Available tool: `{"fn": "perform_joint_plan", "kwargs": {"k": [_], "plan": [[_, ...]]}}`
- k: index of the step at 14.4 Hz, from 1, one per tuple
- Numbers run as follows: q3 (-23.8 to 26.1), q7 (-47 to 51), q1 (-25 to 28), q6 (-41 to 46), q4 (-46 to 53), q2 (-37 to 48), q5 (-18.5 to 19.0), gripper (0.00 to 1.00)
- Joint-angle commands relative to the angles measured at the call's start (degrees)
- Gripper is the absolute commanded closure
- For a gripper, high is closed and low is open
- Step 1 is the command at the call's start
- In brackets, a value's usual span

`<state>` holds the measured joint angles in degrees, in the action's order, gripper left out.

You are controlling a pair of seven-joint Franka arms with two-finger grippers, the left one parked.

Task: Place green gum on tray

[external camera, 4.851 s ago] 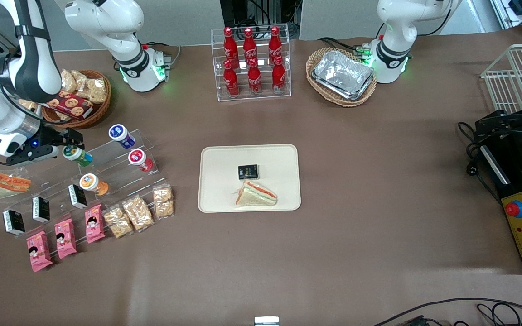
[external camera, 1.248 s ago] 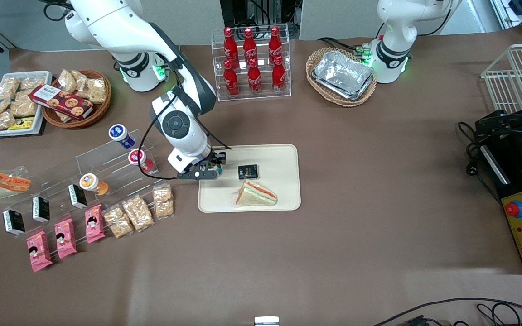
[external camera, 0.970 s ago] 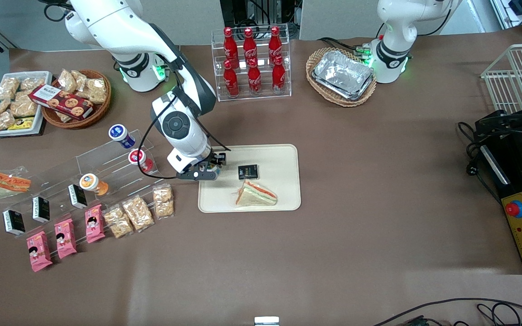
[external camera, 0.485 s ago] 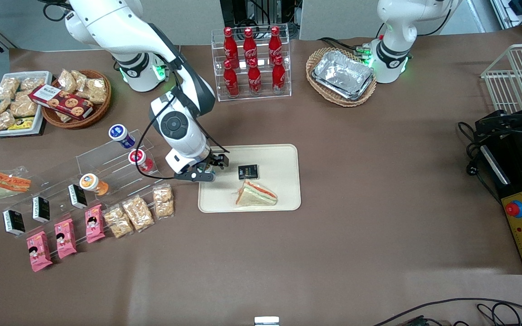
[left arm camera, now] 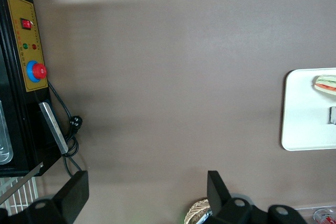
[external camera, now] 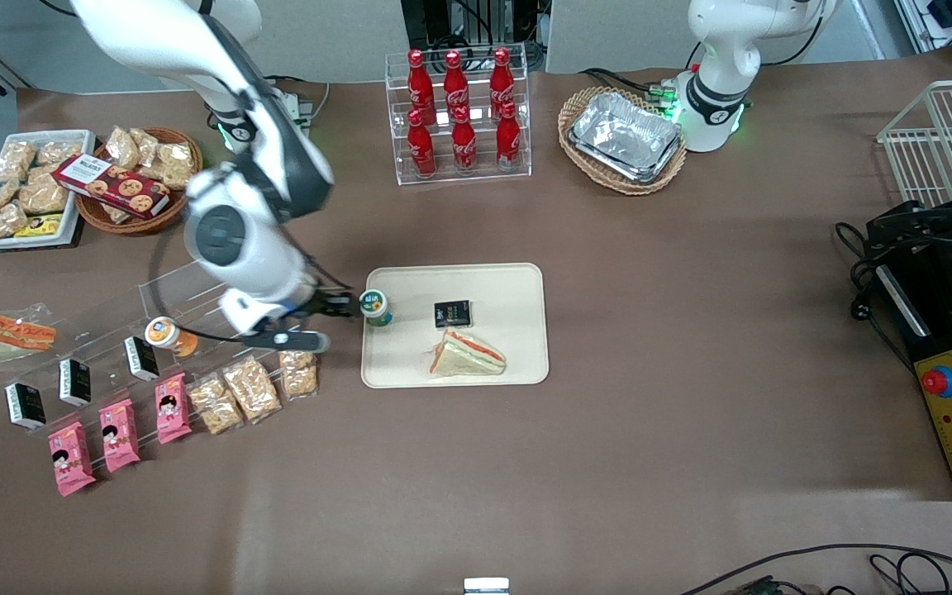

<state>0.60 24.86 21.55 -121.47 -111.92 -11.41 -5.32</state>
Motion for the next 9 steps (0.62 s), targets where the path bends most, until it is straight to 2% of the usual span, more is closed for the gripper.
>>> {"fn": "perform_joint_plan", "kwargs": {"k": [1, 5, 9], "plan": [[0.45, -9.89, -7.47, 9.03, 0.29, 7.79, 0.13, 0.01], [0.28, -20.71, -14.68, 19.32, 3.97, 12.29, 0.04, 0.01], [0.28, -27.67, -21.37, 31.63, 13.63, 12.03, 0.13, 0.01]]}}
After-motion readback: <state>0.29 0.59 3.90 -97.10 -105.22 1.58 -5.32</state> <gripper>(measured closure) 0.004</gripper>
